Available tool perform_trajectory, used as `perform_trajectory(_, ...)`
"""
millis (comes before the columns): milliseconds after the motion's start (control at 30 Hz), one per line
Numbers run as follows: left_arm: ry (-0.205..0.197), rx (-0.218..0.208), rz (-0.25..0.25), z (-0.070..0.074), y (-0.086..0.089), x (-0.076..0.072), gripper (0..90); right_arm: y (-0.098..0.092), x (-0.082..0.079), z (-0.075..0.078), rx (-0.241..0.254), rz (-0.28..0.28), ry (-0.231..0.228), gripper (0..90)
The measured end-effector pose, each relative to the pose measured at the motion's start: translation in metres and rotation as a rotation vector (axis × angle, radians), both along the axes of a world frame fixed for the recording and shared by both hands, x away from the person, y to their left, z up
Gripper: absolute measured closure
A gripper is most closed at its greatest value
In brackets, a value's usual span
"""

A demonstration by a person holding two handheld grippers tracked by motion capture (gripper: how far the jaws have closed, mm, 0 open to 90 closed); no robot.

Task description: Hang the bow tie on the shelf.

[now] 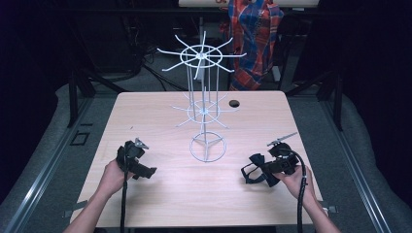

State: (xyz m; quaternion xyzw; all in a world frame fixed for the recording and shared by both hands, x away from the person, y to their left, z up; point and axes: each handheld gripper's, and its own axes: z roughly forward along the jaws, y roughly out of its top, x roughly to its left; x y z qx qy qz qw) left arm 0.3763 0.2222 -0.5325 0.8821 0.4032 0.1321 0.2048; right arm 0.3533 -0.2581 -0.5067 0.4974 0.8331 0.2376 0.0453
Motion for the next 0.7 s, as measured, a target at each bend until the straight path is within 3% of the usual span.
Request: perform_trajectory(700,-0.011,0.014,0.0,0.0,-0.001,-0.001,0.1,-0.003,0.004,0.016,0.084,-0.004,-0.058,75.4)
